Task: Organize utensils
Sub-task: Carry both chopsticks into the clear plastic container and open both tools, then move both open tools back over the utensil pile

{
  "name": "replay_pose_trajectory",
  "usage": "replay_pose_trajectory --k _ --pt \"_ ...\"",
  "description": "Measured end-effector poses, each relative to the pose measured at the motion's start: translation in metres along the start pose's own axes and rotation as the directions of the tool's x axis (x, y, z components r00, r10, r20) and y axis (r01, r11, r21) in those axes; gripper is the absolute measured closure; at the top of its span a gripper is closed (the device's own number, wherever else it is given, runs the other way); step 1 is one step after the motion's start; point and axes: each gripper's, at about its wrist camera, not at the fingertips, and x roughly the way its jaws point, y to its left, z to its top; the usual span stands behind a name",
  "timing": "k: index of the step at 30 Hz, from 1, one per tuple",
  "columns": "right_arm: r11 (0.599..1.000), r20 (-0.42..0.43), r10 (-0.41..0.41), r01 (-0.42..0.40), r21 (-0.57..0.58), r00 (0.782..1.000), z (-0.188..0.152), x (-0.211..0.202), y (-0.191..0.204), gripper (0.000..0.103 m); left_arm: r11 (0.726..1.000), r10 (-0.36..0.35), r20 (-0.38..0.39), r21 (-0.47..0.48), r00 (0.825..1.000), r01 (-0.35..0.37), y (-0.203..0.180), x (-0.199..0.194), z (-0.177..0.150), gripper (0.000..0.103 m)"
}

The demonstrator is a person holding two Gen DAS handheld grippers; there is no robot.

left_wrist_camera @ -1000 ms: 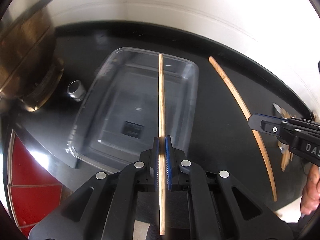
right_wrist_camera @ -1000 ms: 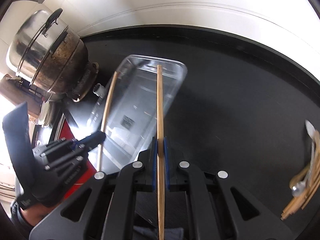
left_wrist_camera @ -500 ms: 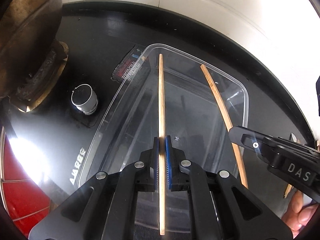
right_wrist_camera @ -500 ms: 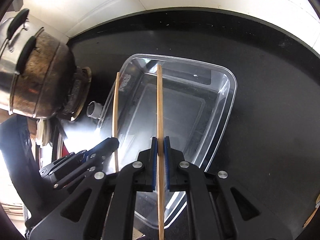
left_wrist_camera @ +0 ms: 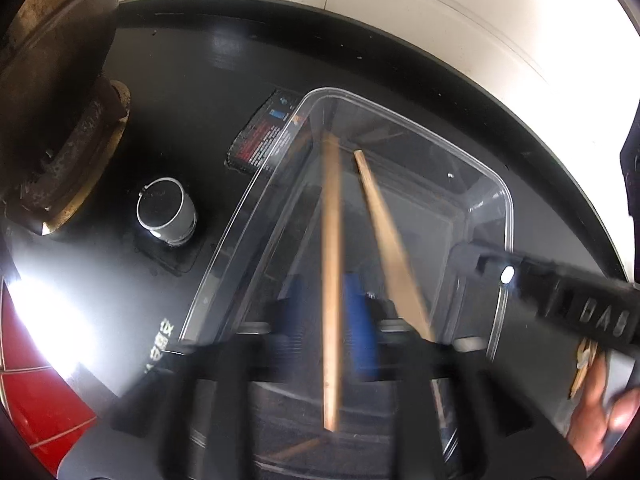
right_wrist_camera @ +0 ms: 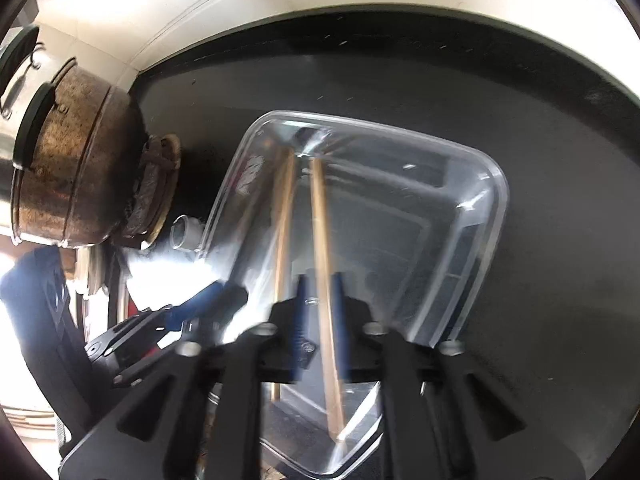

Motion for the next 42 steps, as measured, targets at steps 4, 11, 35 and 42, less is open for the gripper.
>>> replay_pose_trajectory --k 4,11,35,42 --pt "0.999 0.079 -0.024 0.022 0.028 0.997 -0.005 -0.026 -0.017 0.026 0.999 0.037 0.036 -0.001 0.999 -0.037 0.008 -0.016 -0.010 0.022" --pt "0.999 0.089 -0.023 0.020 0.039 0.996 -0.029 -0.056 -0.036 0.026 1.000 0.030 0.036 -0.003 0.999 -0.029 0.003 -0.033 -0.031 0.022" --pt "0.882 0.219 -0.352 0.244 0.402 0.910 -0.236 -0.252 -0.310 0.026 0.869 -0.101 -0.071 0.478 0.992 0.123 -0.311 -0.023 -0.152 0.022" --pt "0.803 0.163 -0.439 0.304 0.513 0.884 -0.307 -0.278 -0.396 0.026 0.816 -0.090 -0.098 0.564 0.991 0.130 -0.385 -0.012 -0.185 0.022"
